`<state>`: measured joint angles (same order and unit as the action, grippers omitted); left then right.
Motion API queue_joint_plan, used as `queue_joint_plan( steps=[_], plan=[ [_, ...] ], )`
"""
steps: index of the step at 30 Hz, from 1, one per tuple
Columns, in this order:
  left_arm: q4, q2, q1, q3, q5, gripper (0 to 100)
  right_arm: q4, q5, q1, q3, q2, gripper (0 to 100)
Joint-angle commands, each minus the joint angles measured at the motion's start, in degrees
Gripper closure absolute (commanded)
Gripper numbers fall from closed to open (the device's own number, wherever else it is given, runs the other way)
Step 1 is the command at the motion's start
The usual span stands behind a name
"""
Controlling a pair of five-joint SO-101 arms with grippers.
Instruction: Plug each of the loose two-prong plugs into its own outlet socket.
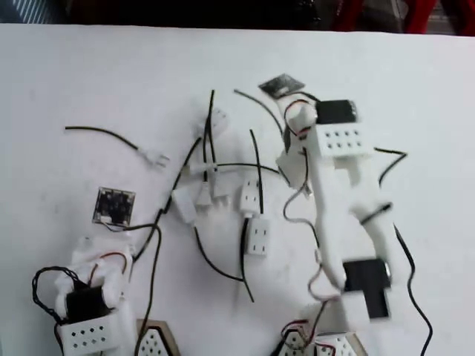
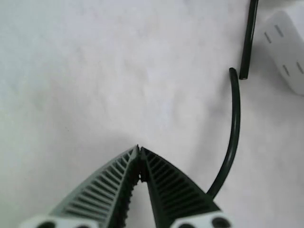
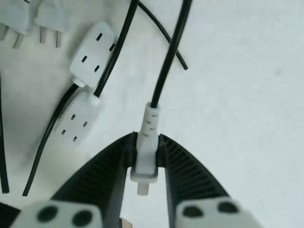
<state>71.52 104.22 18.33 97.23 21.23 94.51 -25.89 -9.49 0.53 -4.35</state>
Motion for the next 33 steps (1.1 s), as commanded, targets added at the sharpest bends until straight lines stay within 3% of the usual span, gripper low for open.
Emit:
queue_joint_plan(
  steps=[1, 8, 13, 18, 23, 25, 33],
  plan=[
    [-3.16, 0.13, 0.48, -0.62, 0.00, 98, 2.86, 2.20, 0.22, -2.20, -10.15, 98.1],
    [-15.82, 0.13, 0.04, -5.89, -0.18, 98, 3.21, 11.96, -8.31, 7.03, -20.97, 98.1],
    [-22.77, 0.13, -5.23, -8.70, -1.23, 98, 0.13, 19.52, -17.01, 12.66, -28.79, 98.1],
    [-31.12, 0.13, -10.77, -9.14, -12.31, 96, -17.01, 22.51, -20.35, 25.23, -39.43, 98.1],
    [-35.34, -0.04, -15.52, -8.79, -17.93, 79, -38.55, 24.70, -23.60, 45.98, -52.53, 98.1],
    [-35.34, -0.04, -17.19, -8.79, -19.16, 77, -44.44, 24.79, -25.01, 53.27, -57.27, 98.1],
    [-35.43, -0.04, -23.25, -9.14, -18.99, 78, -47.16, 24.26, -31.34, 65.41, -71.96, 98.1]
  ],
)
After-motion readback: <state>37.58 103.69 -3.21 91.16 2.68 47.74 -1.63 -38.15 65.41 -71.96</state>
